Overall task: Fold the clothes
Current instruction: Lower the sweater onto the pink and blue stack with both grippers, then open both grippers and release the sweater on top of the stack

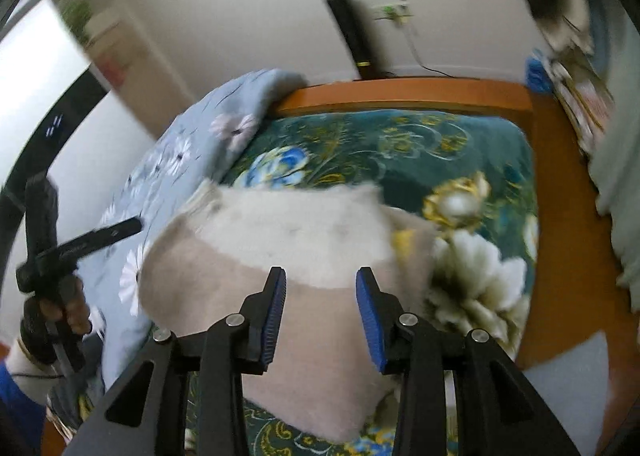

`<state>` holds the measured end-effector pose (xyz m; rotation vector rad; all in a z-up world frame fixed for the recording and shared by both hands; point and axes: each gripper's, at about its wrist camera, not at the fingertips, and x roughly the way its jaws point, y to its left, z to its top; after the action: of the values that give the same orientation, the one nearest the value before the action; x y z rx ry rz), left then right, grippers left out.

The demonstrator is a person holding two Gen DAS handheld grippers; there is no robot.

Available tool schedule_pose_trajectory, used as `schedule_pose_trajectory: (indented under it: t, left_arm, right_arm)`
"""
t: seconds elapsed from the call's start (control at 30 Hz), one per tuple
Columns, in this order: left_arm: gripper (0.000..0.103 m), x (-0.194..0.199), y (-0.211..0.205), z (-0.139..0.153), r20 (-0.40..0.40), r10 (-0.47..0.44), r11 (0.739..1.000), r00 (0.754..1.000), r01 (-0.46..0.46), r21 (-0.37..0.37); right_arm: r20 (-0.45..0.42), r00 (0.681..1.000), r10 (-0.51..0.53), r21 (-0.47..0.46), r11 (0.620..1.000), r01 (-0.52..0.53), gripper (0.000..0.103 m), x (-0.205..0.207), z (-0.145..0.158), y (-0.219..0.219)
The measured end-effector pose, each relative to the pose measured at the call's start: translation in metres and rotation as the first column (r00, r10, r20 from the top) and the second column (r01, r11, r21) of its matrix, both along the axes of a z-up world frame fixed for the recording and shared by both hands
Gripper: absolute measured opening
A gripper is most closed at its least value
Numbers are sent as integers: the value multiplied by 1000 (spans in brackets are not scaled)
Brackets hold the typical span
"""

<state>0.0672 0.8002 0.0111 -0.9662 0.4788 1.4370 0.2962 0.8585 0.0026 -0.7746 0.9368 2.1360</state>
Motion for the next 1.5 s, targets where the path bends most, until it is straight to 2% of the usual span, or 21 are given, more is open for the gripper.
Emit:
schedule_pose_trajectory:
  t: [0.13,0.23,0.37,0.47,0.5,0.53,0.57,0.67,0.77,0.8,0.83,0.87,0.9,0.97,1.07,1.17,1.3,1.5]
  left_arm:
    - [46,-3,13,-43,-5,25,997,1000,-25,-69]
    - [46,-2,16,-54,-15,40,997,999,-41,-68]
    - [46,4,10,-40,-24,52,997,998,-53,-50]
    - [47,12,-16,-23,7,62,998,998,-62,28]
    - [49,15,-29,-19,20,74,996,997,-75,55]
    - [58,20,-42,-18,31,93,993,995,-95,73]
    - [65,25,-55,-16,41,112,989,993,-116,92]
    - [71,44,-96,-32,89,164,979,982,-173,110]
    - [74,62,-122,-57,114,191,977,975,-200,78]
    - [78,68,-129,-66,110,205,975,973,-212,64]
    - [85,74,-135,-74,99,219,973,971,-224,51]
    - [88,79,-140,-82,80,233,971,969,-236,39]
    - [91,84,-144,-88,58,246,968,968,-248,28]
    - [103,92,-152,-99,16,275,961,961,-275,12]
    - [103,95,-161,-110,31,333,943,942,-334,17]
    - [103,97,-170,-116,60,416,908,908,-418,30]
    - [103,106,-176,-118,54,474,877,879,-477,61]
    - [103,125,-167,-122,38,438,891,898,-439,112]
  right_arm:
    - [32,998,-57,-32,998,58,38,-2,-31,17]
    - [75,995,-63,-92,993,70,38,-7,-57,27]
    - [105,993,-54,-62,996,61,38,-11,-56,23]
    - [22,998,-58,-51,997,59,38,3,-42,13]
    - [-5,998,-59,-42,997,59,38,10,-37,6]
    - [-16,998,-59,-29,998,58,38,17,-35,-3]
    - [-26,998,-58,-17,998,57,40,23,-33,-12]
    - [-47,997,-58,12,998,59,47,43,-34,-40]
    - [-41,997,-64,-8,998,64,52,62,-53,-64]
    - [-37,997,-69,-25,997,68,53,67,-61,-70]
    - [-37,997,-71,-41,997,70,60,70,-68,-72]
    - [-39,997,-72,-50,996,70,74,71,-74,-75]
    - [-41,997,-73,-59,996,70,80,72,-80,-77]
    - [-42,997,-72,-72,995,68,90,73,-92,-81]
    - [-31,998,-47,-47,998,46,95,69,-98,-88]
    - [-29,999,-36,2,999,36,103,68,-99,-96]
    - [-16,999,-38,49,998,38,103,64,-100,-100]
    - [7,999,-36,89,995,35,103,62,-107,-102]
